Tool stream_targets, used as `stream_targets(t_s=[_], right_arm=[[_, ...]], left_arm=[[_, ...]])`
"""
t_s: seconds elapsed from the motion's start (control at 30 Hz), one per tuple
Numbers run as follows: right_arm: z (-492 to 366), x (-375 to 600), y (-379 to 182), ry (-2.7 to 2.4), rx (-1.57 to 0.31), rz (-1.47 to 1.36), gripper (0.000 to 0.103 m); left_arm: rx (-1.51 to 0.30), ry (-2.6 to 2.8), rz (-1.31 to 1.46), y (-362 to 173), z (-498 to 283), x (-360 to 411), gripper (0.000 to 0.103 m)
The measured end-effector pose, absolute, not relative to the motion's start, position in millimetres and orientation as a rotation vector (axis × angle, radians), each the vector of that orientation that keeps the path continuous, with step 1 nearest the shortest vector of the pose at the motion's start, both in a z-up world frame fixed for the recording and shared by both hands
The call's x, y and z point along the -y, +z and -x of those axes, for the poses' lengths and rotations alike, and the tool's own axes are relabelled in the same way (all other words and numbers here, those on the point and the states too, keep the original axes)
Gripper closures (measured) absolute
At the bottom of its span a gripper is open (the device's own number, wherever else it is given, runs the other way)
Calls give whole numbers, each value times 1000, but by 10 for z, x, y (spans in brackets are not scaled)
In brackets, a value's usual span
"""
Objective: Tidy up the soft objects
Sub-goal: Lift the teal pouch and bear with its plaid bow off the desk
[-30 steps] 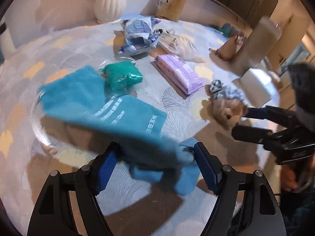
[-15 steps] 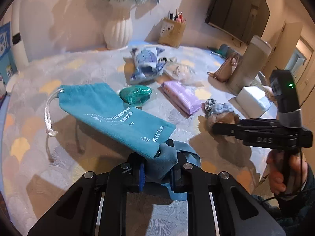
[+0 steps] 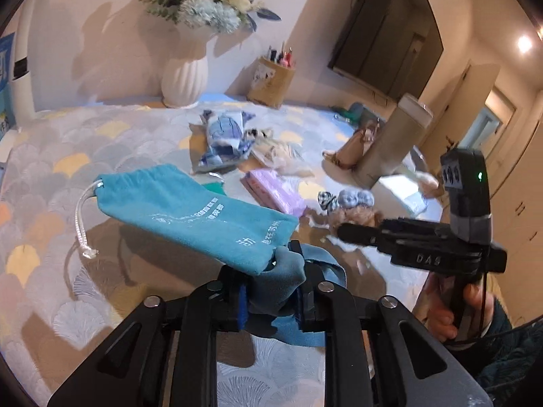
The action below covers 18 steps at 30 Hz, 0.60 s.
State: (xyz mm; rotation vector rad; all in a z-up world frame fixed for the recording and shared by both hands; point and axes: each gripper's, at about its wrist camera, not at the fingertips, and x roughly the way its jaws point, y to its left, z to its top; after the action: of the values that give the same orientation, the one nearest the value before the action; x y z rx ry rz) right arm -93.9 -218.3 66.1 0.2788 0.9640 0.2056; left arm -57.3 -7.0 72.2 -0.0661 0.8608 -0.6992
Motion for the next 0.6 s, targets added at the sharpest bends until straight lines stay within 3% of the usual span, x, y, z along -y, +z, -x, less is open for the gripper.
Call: stream_targets(t_s=[0.1,0.17,0.37,0.47,0.53,0.6], right_arm=[[937,2234,606,205,-984,-301,61],[942,2265,569,206,-997,-317,61],[957,2242,530,223,-1015,-309,61],[965,2203,504,229,-1033,-288,61],[985,2181,470,224,-1049,-262,61],[999,2188,423,220,-1064,-251,61]], left_arm=[[-909,-670,37,589,575,106,81],[-967,-703,41,451,592,110,70],[-1032,-683,-5,271,759,84,67],[-1035,-699,-46,272,861,116,49],[-1029,-716,-88,263,949,204,30],[-1012,-695,-149,250,997,307,30]])
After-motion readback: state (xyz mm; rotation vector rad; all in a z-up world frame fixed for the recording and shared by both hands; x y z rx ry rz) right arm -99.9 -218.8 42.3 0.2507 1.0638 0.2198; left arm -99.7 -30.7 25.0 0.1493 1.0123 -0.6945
